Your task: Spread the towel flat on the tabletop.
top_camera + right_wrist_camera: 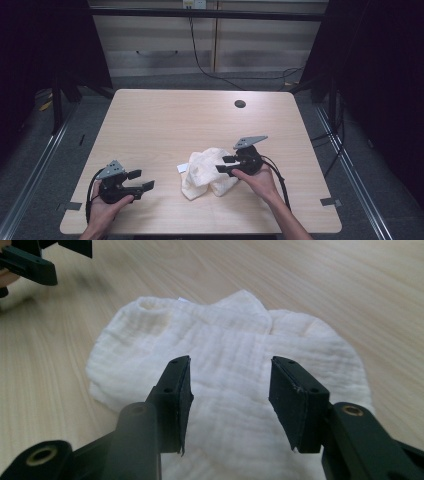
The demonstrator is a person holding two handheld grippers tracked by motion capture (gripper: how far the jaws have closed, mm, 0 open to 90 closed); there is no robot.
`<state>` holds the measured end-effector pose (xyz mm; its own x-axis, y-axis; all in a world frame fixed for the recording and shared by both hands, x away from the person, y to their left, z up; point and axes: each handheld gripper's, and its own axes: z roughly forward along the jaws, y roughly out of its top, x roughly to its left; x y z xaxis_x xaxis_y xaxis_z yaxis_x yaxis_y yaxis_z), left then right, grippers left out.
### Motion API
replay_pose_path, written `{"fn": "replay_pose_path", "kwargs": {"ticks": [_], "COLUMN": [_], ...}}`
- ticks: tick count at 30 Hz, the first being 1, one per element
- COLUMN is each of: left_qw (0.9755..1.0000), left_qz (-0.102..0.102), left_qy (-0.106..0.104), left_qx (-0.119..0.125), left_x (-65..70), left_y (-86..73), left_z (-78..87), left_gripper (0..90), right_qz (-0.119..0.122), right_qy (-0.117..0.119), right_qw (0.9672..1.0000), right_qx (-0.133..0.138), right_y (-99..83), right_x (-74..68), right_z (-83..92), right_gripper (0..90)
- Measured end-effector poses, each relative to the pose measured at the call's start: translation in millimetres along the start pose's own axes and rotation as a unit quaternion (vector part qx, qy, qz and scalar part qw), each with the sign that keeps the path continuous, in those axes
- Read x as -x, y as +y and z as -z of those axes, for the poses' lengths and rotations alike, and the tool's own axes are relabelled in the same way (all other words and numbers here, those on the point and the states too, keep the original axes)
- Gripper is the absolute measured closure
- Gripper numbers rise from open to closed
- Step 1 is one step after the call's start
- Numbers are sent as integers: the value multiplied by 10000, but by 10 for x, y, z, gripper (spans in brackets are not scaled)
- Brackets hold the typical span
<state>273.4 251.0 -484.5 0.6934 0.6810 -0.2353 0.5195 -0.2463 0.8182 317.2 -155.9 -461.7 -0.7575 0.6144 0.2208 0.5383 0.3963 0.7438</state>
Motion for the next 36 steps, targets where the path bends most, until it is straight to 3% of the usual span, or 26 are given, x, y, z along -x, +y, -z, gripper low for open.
{"fn": "replay_pose_path", "kwargs": {"ticks": [8, 11, 13, 14, 17, 28, 30, 36], "left_qw": [10000, 10000, 10000, 10000, 10000, 10000, 10000, 10000], "left_qz": [-42, -49, -52, -49, -54, -63, 13, -32], "left_qy": [22, 21, 19, 17, 16, 47, 5, -48], "left_qx": [43, 38, 42, 41, 34, -49, -78, -72], "left_x": [14, 13, 13, 12, 8, 11, 2, 11], "left_y": [8, 10, 10, 10, 10, 16, 19, 16], "left_z": [22, 18, 18, 16, 12, -8, -17, -20], "left_gripper": [275, 275, 275, 275, 275, 297, 303, 285], "right_qz": [12, 156, 235, 221, 213, -71, -116, -231], "right_qy": [83, -6, -11, 7, -37, -173, -209, -273], "right_qw": [9990, 9976, 9975, 9974, 9972, 9979, 9978, 9977], "right_qx": [-433, -679, -665, -690, -720, -615, -617, -571], "right_y": [-108, -168, -171, -179, -181, -222, -229, -262], "right_x": [-29, -68, -70, -71, -58, 106, 133, 222], "right_z": [-265, -358, -362, -352, -340, -258, -240, -179], "right_gripper": [470, 551, 602, 707, 780, 790, 789, 789]}}
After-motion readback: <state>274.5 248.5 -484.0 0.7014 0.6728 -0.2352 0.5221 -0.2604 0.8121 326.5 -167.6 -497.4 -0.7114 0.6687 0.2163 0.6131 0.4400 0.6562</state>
